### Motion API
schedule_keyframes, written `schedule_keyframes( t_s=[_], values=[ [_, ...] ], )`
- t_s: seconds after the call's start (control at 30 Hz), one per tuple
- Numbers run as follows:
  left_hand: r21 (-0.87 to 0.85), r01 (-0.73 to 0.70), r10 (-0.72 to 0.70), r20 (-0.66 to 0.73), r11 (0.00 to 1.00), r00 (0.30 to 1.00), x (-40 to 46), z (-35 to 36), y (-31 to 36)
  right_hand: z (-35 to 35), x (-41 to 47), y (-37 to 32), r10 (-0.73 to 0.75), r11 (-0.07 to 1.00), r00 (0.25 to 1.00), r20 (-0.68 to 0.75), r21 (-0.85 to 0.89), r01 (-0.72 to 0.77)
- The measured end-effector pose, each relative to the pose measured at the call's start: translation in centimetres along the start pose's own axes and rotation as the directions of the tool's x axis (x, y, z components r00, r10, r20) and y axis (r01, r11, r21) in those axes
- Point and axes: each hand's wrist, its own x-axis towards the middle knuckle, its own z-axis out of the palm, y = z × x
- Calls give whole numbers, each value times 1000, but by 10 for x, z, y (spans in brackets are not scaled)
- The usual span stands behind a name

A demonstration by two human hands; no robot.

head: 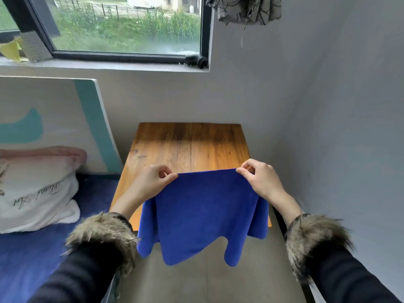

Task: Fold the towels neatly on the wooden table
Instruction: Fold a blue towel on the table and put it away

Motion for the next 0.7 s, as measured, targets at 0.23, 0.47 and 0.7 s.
schedule_keyframes(
  t_s=[0.23,0.47,0.7],
  values=[
    [105,27,-31,40,994,999,129,28,-36,48,128,32,58,986,995,78,-159,-45],
    [171,107,-116,47,979,992,275,72,-75,103,273,80,27,978,988,150,-211,5],
    [221,188,-200,33,957,979,381,120,-110,153,373,126,63,983,972,225,-184,-21]
  ],
)
